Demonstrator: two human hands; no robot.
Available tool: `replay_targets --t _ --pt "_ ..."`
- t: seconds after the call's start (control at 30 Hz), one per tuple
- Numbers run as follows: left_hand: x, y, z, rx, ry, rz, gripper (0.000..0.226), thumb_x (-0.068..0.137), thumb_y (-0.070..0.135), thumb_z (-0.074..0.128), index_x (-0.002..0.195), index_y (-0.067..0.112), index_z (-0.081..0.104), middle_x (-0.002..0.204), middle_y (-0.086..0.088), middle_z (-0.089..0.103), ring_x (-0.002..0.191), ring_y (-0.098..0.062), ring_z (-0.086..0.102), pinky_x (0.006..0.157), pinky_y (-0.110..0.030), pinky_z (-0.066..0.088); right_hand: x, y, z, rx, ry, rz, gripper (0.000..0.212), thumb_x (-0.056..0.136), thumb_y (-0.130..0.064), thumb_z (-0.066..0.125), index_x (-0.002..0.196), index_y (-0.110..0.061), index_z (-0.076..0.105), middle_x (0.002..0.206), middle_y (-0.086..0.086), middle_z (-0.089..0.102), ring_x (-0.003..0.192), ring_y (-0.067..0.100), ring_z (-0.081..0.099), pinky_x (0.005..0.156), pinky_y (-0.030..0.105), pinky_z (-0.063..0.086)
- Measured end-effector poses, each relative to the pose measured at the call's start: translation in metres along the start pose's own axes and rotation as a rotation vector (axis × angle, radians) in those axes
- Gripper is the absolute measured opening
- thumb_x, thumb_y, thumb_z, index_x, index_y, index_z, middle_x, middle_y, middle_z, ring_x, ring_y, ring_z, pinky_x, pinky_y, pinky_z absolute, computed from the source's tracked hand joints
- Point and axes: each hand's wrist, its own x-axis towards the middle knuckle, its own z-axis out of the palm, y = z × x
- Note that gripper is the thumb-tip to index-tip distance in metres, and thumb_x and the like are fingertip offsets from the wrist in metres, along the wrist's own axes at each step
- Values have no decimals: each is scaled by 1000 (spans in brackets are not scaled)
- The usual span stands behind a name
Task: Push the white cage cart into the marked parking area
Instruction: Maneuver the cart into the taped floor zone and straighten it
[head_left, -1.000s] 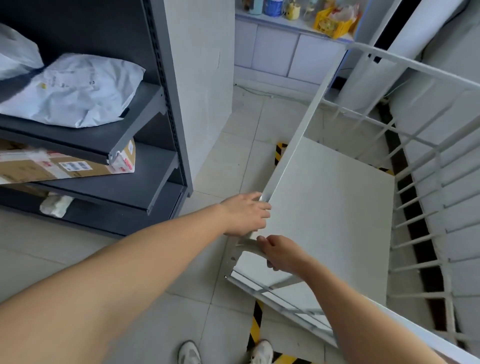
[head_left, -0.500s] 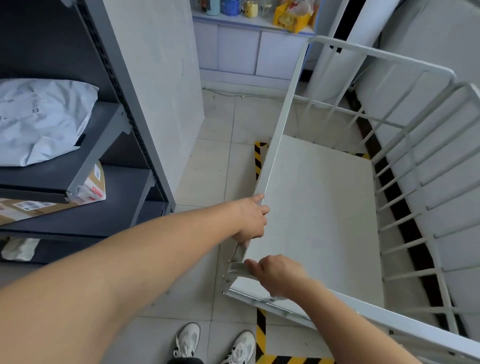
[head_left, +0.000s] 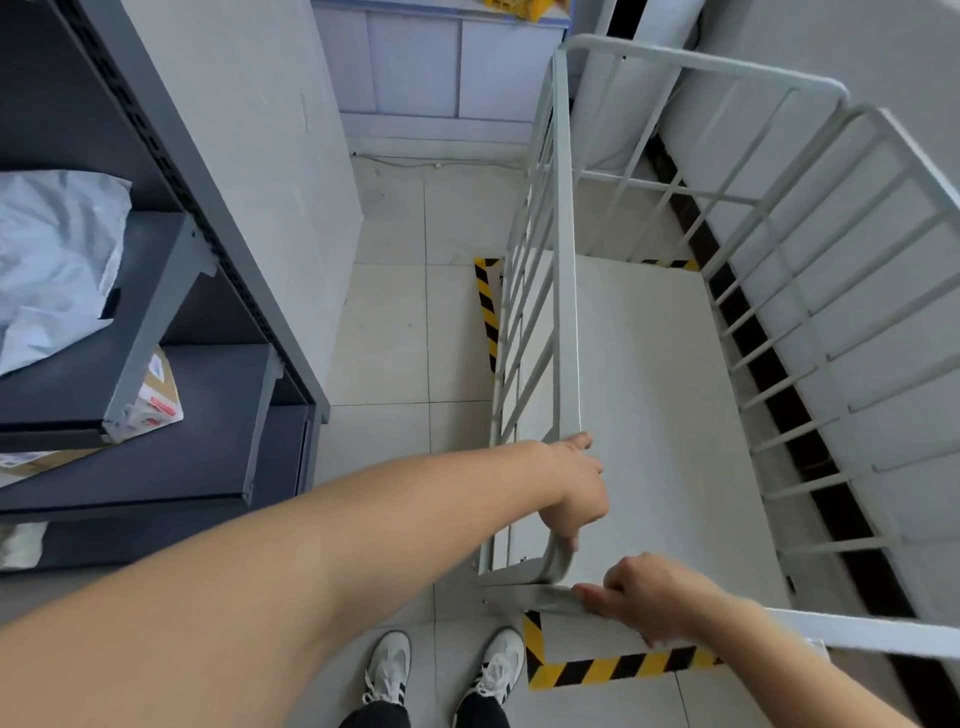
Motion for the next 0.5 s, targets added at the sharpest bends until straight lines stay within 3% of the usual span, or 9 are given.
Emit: replay_targets --t 0.13,0.3,0.37,0.43,0.5 --pt "10 3 -1 -53 -13 36 41 92 53 48 99 18 68 105 -3 62 111 -29 47 105 -45 16 -9 5 10 -13 54 31 62 82 -75 32 63 -18 47 57 -3 45 53 16 40 50 30 30" --pt "15 -5 1 -131 -18 76 40 90 55 50 91 19 67 94 -1 67 104 -25 49 97 -40 19 -11 5 11 -34 108 21 63 80 -77 28 59 -19 41 56 -4 41 52 14 36 49 28 29" --pt "13 -11 1 -124 13 85 43 89 59 47 91 21 66 93 2 67 103 -23 47 101 -41 22 -12 7 15 -38 150 12 71 70 -85 18 59 -19 41 56 -4 41 53 15 37 50 30 30" --pt "11 -17 -2 -74 38 79 48 88 64 41 92 22 64 95 4 65 107 -21 47 108 -46 17 -11 8 19 -37 196 1 79 53 -91 7 57 -19 41 55 -3 41 52 15 36 50 31 31" --pt "11 -19 -3 -48 22 61 48 89 66 38 90 23 59 96 4 60 111 -21 44 110 -48 11 -10 8 22 -37 226 -3 81 49 -91 4 56 -19 41 55 -2 41 52 14 35 51 31 31"
